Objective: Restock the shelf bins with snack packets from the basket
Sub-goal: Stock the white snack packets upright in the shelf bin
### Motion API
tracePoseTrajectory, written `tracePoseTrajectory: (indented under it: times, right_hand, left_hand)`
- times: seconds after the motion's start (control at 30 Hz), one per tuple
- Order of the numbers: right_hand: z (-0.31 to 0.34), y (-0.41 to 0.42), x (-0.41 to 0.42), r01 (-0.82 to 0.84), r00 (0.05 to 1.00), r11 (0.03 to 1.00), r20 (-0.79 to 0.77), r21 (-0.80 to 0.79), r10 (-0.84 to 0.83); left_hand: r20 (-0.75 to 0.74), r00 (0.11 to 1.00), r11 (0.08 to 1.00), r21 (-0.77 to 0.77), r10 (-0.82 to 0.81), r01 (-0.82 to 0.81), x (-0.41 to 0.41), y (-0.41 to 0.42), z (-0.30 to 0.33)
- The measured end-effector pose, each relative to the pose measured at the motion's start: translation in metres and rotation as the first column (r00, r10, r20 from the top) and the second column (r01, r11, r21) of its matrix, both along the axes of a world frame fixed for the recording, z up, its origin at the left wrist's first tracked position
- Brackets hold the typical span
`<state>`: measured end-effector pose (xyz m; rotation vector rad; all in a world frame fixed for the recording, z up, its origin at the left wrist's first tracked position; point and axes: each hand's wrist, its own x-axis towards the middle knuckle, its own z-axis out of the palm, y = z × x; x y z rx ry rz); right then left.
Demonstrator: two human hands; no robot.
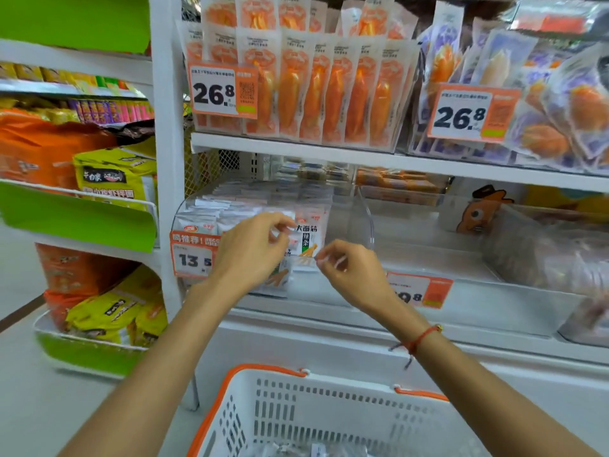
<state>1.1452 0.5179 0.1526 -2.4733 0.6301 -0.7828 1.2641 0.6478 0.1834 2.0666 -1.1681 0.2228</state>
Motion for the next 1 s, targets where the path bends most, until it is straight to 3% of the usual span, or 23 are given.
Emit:
tracePoseTrajectory:
  times: [0.2,0.47,0.6,0.7,0.83,0.93,1.0]
  right_hand:
    - [-0.072,0.024,-0.037,-0.047,0.986,0.978,-0.148,0.205,0.078]
    - [-0.197,0.049,-0.070,0.024,0.912,0.907,-0.380,0.420,0.152]
    - [-0.259,0.066,-0.067,0.065,0.838,0.862,-0.496,0.503,0.226]
    - [-0.303,0.081,-0.056,0.110,0.785,0.800,-0.546,0.590,0.295]
    - [-0.342,0.090,-0.044,0.188,0.784,0.728,-0.548,0.659,0.293]
    - [-0.356,0.089,-0.029,0.247,0.800,0.702,-0.549,0.668,0.241]
    - [-0.361,0.090,-0.013,0.255,0.790,0.700,-0.561,0.667,0.247]
  left_hand:
    - [-0.301,0.954,0.999,0.045,-0.012,0.027,-0.018,0.040,-0.098]
    - [-0.578,0.804,0.970,0.242,0.141,0.004,-0.030,0.067,-0.237]
    - [-0.605,0.744,0.881,0.471,0.284,0.047,-0.040,0.072,-0.303]
    - [-0.640,0.694,0.775,0.604,0.330,0.188,-0.051,0.073,-0.334]
    - [-0.552,0.724,0.626,0.750,0.414,0.214,-0.062,0.079,-0.361]
    - [-0.296,0.866,0.596,0.803,0.404,-0.004,-0.077,0.074,-0.371]
    - [-0.151,0.914,0.582,0.806,0.376,-0.106,-0.080,0.068,-0.373]
